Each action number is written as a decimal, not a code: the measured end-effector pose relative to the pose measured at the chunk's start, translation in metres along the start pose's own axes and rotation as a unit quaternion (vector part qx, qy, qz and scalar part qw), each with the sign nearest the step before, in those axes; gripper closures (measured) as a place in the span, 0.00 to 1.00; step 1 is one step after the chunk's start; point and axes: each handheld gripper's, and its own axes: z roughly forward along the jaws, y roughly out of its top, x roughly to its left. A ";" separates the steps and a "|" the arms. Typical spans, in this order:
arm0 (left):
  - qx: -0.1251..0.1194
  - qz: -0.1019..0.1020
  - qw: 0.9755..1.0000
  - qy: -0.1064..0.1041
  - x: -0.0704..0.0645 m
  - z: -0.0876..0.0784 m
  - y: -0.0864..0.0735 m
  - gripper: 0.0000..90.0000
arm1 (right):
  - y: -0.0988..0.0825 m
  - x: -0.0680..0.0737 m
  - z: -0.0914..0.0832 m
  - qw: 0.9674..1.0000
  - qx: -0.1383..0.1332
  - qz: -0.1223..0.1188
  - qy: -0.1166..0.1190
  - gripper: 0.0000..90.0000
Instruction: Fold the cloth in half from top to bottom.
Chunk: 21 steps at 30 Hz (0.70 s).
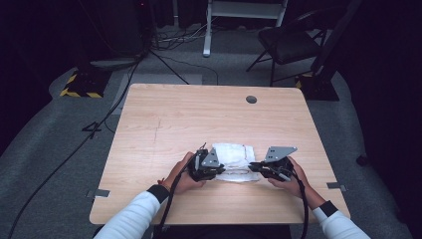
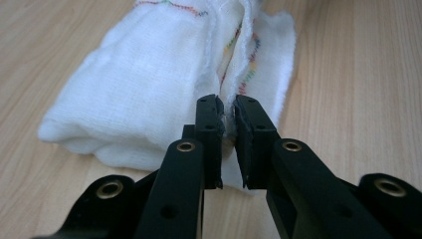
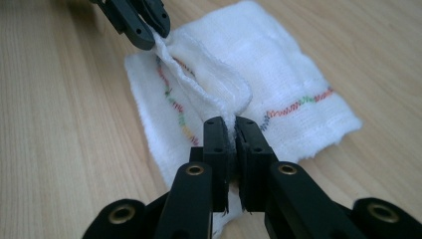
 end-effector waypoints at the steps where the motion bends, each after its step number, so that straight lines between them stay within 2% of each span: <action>1: 0.003 0.003 1.000 -0.003 -0.002 0.000 -0.001 0.90 | -0.003 0.001 0.001 1.000 0.003 0.000 0.002 0.94; 8: 0.018 0.005 1.000 -0.014 -0.010 0.003 -0.008 0.89 | -0.015 0.007 0.003 1.000 0.020 0.002 0.007 0.91; 13: 0.028 0.007 0.999 -0.024 -0.015 -0.003 -0.013 0.87 | -0.022 0.012 -0.002 1.000 0.028 0.003 0.003 0.86; 16: 0.027 0.011 0.999 -0.019 -0.021 -0.010 -0.017 0.82 | -0.024 0.012 -0.011 1.000 0.018 0.010 -0.002 0.79; 17: 0.024 0.015 0.999 -0.019 -0.022 -0.013 -0.017 0.81 | -0.024 0.012 -0.015 1.000 0.014 0.013 -0.006 0.74; 19: 0.015 0.012 1.000 -0.010 -0.023 -0.018 -0.017 0.78 | -0.022 0.011 -0.021 1.000 0.004 0.018 -0.016 0.66; 21: 0.006 0.005 1.000 -0.003 -0.019 -0.022 -0.016 0.76 | -0.015 0.008 -0.030 0.999 -0.018 0.023 -0.031 0.60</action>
